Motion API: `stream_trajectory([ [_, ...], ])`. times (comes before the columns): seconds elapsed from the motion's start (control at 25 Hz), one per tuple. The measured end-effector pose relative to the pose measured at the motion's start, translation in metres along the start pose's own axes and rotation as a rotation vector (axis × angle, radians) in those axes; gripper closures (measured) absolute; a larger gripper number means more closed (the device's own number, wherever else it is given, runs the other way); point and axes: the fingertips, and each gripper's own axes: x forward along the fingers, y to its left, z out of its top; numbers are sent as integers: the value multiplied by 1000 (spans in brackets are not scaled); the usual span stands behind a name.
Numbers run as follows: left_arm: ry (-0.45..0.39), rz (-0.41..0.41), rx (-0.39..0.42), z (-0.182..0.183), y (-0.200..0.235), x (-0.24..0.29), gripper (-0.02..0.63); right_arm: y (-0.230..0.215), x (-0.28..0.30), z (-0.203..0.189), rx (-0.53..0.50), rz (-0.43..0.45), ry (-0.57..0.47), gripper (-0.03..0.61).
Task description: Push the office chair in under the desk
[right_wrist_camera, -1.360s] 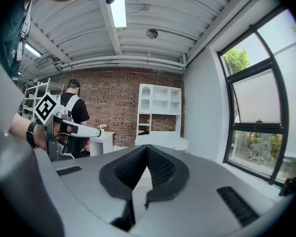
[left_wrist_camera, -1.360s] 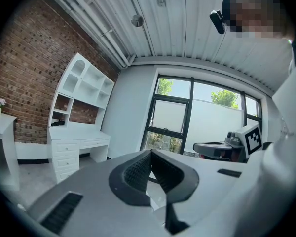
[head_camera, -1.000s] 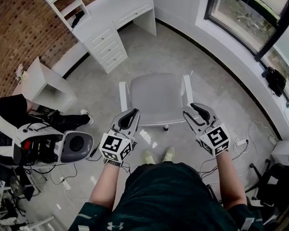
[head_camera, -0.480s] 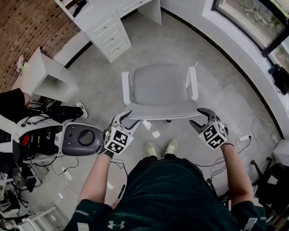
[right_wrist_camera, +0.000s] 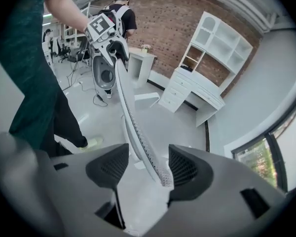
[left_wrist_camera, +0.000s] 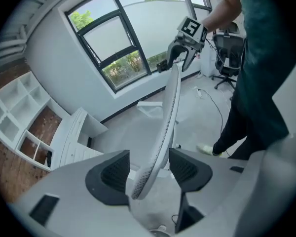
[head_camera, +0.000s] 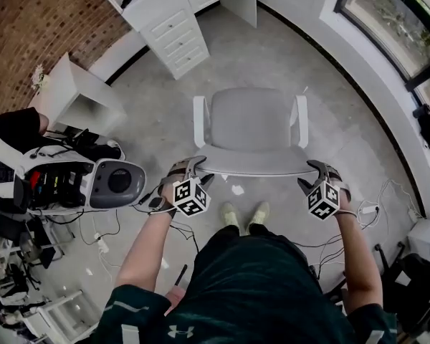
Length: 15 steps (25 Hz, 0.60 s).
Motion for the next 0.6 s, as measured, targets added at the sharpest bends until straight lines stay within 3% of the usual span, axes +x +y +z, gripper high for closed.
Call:
stream_trajectory([
  [0.24,143,-19,101,-25,-12,38,377,9,39,-23,-180,-48,89,354],
  [0.44,205,-44,116,-31,6,53,381,-3,59,-10,-262,-72,150,441],
  [0.6,207,-81,139,-27,2,61,460,-5,77,-15,-305,-79,176,472],
])
